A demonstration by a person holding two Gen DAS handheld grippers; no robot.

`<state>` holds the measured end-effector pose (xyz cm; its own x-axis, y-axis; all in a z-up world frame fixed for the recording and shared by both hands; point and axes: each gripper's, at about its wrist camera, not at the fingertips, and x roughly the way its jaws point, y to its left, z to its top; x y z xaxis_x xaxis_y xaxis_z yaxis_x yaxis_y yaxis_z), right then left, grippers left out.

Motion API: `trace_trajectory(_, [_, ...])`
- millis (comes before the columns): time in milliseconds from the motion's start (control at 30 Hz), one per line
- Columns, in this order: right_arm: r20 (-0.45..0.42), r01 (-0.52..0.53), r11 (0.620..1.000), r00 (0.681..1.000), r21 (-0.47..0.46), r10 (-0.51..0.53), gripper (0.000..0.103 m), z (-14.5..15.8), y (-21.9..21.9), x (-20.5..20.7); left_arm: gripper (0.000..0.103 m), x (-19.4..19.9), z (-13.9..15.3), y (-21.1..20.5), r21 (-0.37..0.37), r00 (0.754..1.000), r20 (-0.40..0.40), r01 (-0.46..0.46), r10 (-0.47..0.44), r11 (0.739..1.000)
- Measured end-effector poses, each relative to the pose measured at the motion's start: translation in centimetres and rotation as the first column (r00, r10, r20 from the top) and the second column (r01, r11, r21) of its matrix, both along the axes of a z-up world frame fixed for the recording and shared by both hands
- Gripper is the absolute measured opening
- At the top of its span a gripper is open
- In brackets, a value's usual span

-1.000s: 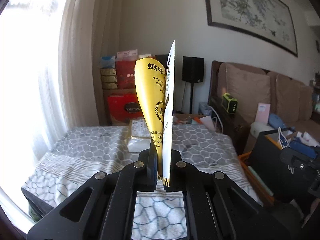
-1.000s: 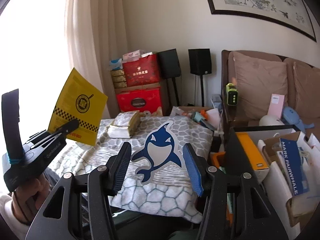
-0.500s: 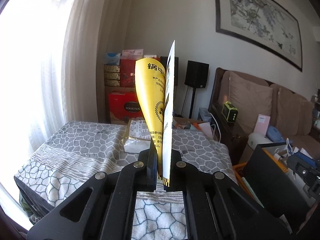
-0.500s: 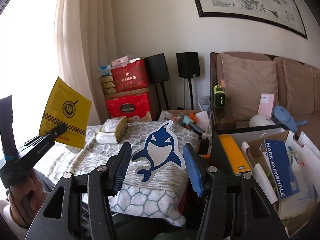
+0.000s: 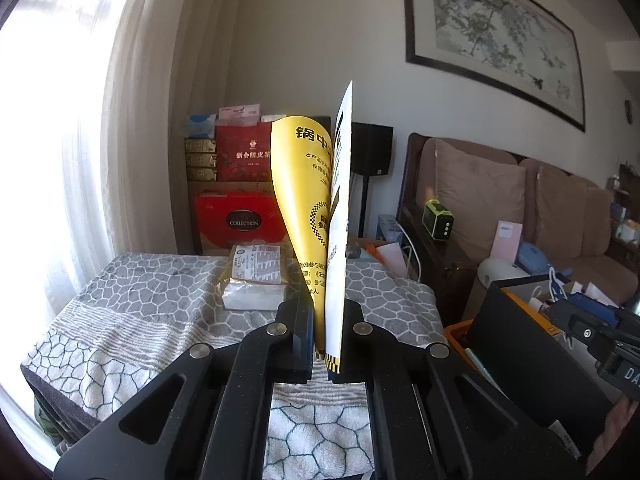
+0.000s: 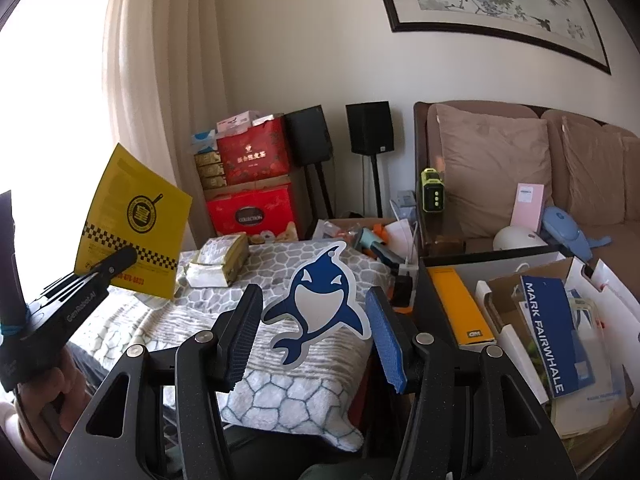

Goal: Organize objects
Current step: 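Carry the yellow envelope with the left gripper while the right gripper carries the shark sticker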

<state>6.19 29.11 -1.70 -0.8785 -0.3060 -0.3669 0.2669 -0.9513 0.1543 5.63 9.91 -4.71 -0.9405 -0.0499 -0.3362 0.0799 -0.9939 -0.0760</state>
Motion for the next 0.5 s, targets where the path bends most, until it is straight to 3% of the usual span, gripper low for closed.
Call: trace_trajectory(500, [0.024, 0.068, 0.998, 0.997, -0.009, -0.068, 0.055, 0.1, 2.0, -0.5, 0.004, -0.8, -0.4, 1.5, 0.033, 0.998, 0.026, 0.05, -0.051, 0.998])
